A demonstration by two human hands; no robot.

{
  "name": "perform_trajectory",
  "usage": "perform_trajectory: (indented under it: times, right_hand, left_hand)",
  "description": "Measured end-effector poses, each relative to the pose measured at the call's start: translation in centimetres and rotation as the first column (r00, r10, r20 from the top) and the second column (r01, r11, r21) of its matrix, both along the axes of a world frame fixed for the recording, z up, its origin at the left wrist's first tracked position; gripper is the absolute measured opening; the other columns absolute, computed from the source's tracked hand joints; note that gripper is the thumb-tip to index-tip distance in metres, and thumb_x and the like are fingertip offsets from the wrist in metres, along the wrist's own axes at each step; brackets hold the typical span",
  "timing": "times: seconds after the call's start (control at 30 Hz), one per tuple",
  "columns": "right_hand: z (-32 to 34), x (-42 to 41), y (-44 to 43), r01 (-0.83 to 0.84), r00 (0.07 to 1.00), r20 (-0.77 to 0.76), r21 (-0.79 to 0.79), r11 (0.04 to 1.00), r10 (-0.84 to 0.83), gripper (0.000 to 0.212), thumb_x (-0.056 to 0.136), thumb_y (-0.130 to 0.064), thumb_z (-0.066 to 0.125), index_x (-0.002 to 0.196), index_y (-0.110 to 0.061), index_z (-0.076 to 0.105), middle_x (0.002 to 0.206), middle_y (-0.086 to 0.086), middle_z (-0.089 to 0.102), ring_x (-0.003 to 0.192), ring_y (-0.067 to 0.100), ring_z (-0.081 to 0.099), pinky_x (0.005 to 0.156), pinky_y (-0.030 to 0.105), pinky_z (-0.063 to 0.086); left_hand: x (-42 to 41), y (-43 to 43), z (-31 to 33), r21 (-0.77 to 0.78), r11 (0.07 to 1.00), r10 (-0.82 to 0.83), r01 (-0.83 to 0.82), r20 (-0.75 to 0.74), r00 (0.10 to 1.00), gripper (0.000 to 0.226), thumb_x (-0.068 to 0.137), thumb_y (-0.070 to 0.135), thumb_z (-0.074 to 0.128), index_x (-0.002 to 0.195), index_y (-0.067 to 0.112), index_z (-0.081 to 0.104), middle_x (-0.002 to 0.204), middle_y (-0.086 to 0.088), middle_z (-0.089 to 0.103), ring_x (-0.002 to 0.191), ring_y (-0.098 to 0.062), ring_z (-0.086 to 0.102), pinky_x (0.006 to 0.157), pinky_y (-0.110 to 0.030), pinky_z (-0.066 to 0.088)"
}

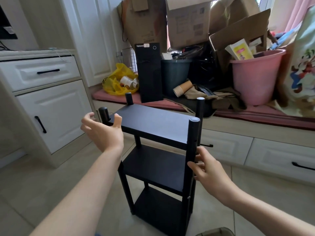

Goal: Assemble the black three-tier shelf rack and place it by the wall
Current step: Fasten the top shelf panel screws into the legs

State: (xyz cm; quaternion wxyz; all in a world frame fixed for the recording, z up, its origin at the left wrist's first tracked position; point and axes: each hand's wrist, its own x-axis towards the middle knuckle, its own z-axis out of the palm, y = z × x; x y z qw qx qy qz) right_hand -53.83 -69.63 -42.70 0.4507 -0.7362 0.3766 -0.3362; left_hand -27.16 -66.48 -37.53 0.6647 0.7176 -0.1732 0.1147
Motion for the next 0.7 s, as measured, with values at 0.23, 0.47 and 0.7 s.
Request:
perform_trajectory:
  times: [0.23,0.47,0.7]
  right_hand:
    - [0.1,-0.3,-0.2,-0.018,1.000,-0.025,0.005,1.000,0.019,0.028,0.098,-0.013,0.059,0.103,-0.041,0.054,0.097,-0.010,0.067,0.085,-0.006,0.066,0.071,0.013,0.053]
    - [0.2,-1.0,-0.1,-0.003,0.997,-0.081,-0.101,0.995,-0.005,0.035,0.097,-0.014,0.061,0.097,-0.049,0.054,0.086,-0.022,0.067,0.083,-0.012,0.065,0.068,0.001,0.043]
    - [0.0,-1.5,-0.5,0.001,0.992,-0.125,-0.169,0.986,-0.023,0.036,0.096,-0.015,0.063,0.098,-0.051,0.057,0.092,-0.019,0.071,0.090,-0.006,0.067,0.081,0.013,0.052]
  left_hand:
    - [-5.6,2.0,-0.6,-0.263,0.760,-0.593,0.594,-0.653,0.470,0.033,0.096,0.037,0.066,0.108,0.006,0.058,0.093,-0.009,0.074,0.080,-0.023,0.076,0.079,-0.038,0.056]
    - [-7.9,1.5,-2.7,-0.332,0.265,-0.838,0.905,-0.544,0.046,0.044,0.083,0.021,0.072,0.123,0.004,0.066,0.124,-0.015,0.071,0.117,-0.027,0.069,0.097,-0.037,0.057]
    - [-10.2,0.5,-4.6,-0.403,0.136,-0.918,0.905,-0.394,-0.038,0.026,0.090,0.015,0.064,0.110,0.003,0.076,0.124,-0.023,0.069,0.119,-0.033,0.066,0.105,-0.038,0.052]
